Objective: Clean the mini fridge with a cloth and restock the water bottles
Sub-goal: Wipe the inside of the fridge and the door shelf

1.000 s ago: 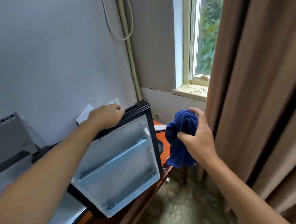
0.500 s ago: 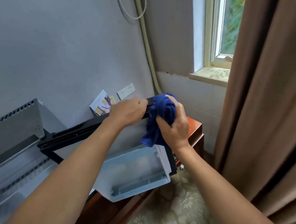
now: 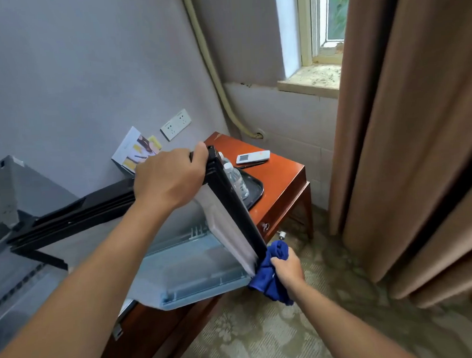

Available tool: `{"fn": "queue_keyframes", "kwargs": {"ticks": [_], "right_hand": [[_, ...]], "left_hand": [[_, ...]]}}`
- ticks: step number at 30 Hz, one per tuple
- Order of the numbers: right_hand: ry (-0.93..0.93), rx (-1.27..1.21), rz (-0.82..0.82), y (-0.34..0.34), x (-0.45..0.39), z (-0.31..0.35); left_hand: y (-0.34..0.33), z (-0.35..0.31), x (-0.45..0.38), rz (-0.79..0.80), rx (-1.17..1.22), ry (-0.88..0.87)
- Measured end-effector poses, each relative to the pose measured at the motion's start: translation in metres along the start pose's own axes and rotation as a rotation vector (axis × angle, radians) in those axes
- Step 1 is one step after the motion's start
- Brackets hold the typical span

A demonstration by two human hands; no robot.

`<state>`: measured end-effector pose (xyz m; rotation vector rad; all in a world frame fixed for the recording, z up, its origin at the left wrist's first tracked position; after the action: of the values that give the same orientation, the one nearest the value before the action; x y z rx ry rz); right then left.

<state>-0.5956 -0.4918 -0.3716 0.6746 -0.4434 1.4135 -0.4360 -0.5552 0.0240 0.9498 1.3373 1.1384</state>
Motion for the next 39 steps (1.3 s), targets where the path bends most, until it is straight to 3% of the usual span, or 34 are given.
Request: {"fn": "queue_keyframes", "kwargs": {"ticks": [4, 6, 9, 13, 15, 18, 21, 23, 26, 28, 31, 34, 39], "right_hand": [[0.002, 0.052, -0.061, 0.002, 0.058, 0.062], [0.163, 0.020, -0.098, 0.003, 0.104, 0.100], [0.508, -0.230, -0.119, 0.011, 0.172, 0.139], [0.725, -0.274, -0.186, -0.005, 0.181, 0.102], [0.626, -0.192, -0.138, -0.024, 0.150, 0.056], [0.193, -0.138, -0.085, -0.031, 0.079, -0.014], [-0.220, -0.103, 0.179, -0.032, 0.024, -0.066], [-0.283, -0.131, 0.319, -0.029, 0.011, -0.071], [-0.283, -0.172, 0.258, -0.014, 0.023, -0.040], [-0.199, -0.282, 0.147, 0.002, 0.059, -0.007], [0.203, -0.329, 0.078, 0.019, 0.147, 0.057], [0.601, -0.363, 0.154, 0.041, 0.218, 0.130], [0.916, -0.304, 0.204, 0.065, 0.249, 0.185]], "left_hand": [[0.001, 0.000, 0.007, -0.028, 0.014, 0.019], [0.003, -0.001, 0.009, -0.044, -0.008, 0.031], [0.005, 0.000, 0.019, -0.051, -0.025, 0.042], [0.008, -0.002, 0.029, -0.066, -0.037, 0.024], [0.009, -0.003, 0.030, -0.075, -0.019, 0.033], [0.010, -0.006, 0.030, -0.068, 0.016, 0.044], [0.012, -0.004, 0.037, -0.064, 0.027, 0.024], [0.014, -0.001, 0.049, -0.071, 0.030, -0.005], [0.016, 0.002, 0.060, -0.061, 0.033, -0.025], [0.017, 0.002, 0.062, -0.065, 0.041, -0.025], [0.020, 0.001, 0.065, -0.078, 0.044, -0.034], [0.022, 0.001, 0.074, -0.080, 0.057, -0.062], [0.028, 0.008, 0.100, -0.100, 0.077, -0.139]]}}
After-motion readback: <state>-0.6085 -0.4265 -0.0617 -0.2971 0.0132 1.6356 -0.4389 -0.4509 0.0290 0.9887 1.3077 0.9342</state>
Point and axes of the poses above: each hand's wrist, its own x-axis away from the middle knuckle, its own y-axis out of the back of the hand, z = x × y, the point moved 7 cm from there along -x, towards the middle knuckle, and after that the axes turned 1 degree about x, right-handed, at the moved point
